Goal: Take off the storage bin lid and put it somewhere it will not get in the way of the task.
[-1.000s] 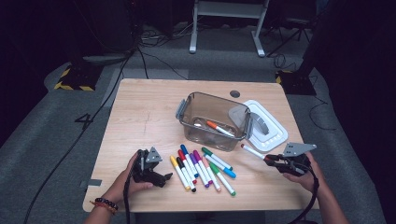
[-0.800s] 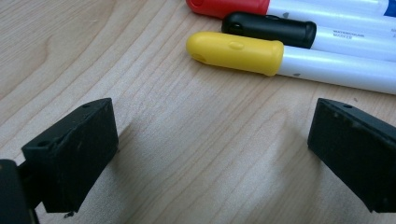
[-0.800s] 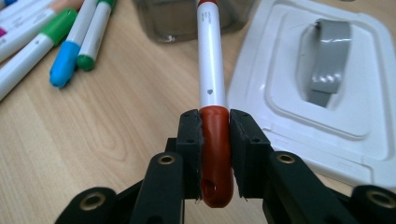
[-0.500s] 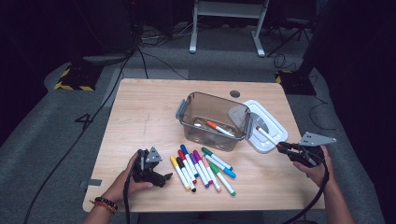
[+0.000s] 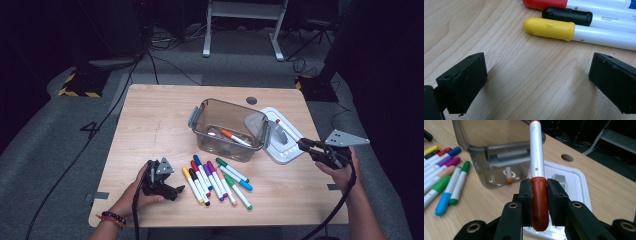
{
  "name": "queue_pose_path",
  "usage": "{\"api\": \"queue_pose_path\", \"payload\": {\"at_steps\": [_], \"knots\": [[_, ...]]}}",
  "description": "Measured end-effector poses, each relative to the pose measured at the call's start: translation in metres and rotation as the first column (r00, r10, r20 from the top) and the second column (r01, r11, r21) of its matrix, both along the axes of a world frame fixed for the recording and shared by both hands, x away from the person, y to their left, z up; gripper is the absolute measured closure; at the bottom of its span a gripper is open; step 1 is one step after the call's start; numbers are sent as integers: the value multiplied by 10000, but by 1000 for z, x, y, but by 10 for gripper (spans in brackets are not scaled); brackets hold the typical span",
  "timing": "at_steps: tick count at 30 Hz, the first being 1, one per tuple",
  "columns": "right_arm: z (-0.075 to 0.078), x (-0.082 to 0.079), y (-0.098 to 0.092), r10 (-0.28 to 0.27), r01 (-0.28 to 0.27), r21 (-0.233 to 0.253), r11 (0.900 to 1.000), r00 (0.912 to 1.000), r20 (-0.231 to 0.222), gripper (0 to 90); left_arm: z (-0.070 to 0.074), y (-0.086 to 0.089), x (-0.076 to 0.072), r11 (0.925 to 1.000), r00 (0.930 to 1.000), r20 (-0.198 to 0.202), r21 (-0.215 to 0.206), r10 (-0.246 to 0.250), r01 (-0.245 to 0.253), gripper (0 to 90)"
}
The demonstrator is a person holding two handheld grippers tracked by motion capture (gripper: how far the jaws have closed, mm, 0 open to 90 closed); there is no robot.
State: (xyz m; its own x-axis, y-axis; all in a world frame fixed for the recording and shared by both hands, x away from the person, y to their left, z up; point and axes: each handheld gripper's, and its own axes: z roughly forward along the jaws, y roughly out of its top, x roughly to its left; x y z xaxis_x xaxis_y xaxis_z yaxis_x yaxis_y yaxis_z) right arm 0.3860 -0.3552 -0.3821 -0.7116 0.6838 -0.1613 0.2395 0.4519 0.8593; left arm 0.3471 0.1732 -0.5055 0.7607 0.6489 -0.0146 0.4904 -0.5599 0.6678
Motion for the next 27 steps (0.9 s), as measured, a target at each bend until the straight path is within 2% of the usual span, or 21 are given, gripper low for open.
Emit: {"api": "queue_pose_path", "payload": {"at_steps": [3,7,13,15,20,22,23,24,25,26,27], "knots": [[15,4,7,231,-229,-109,9997,9996,178,752,0,0,0,10000,10000,-3,-6,2,-2,21],[27,8,16,483,-476,-203,9987,9983,318,752,0,0,0,10000,10000,-3,-1,-3,3,21],[47,21,47,1216,-1206,-365,9920,9923,253,752,0,0,0,10000,10000,-5,-12,0,0,20],[51,27,60,1570,-1569,-241,9873,9876,8,752,0,0,0,10000,10000,-6,-14,18,-18,20],[55,43,98,2054,-2090,-799,9746,9774,-508,752,0,0,0,10000,10000,15,19,29,-29,20],[52,48,112,2219,-2281,-972,9688,9725,-713,752,0,0,0,10000,10000,16,21,29,-29,20],[47,53,123,2348,-2442,-1005,9645,9672,-968,751,0,0,0,10000,10000,5,6,27,-27,20],[47,53,123,2348,-2442,-1005,9645,9672,-968,751,0,0,0,10000,10000,15,18,30,-30,20],[44,55,130,2404,-2526,-1143,9608,9644,-1103,752,0,0,0,10000,10000,15,19,28,-28,20],[36,59,142,2514,-2698,-1344,9535,9579,-1388,752,0,0,0,10000,10000,11,14,28,-28,20],[36,59,142,2514,-2698,-1344,9535,9579,-1388,752,0,0,0,10000,10000,16,18,28,-28,20]]}}
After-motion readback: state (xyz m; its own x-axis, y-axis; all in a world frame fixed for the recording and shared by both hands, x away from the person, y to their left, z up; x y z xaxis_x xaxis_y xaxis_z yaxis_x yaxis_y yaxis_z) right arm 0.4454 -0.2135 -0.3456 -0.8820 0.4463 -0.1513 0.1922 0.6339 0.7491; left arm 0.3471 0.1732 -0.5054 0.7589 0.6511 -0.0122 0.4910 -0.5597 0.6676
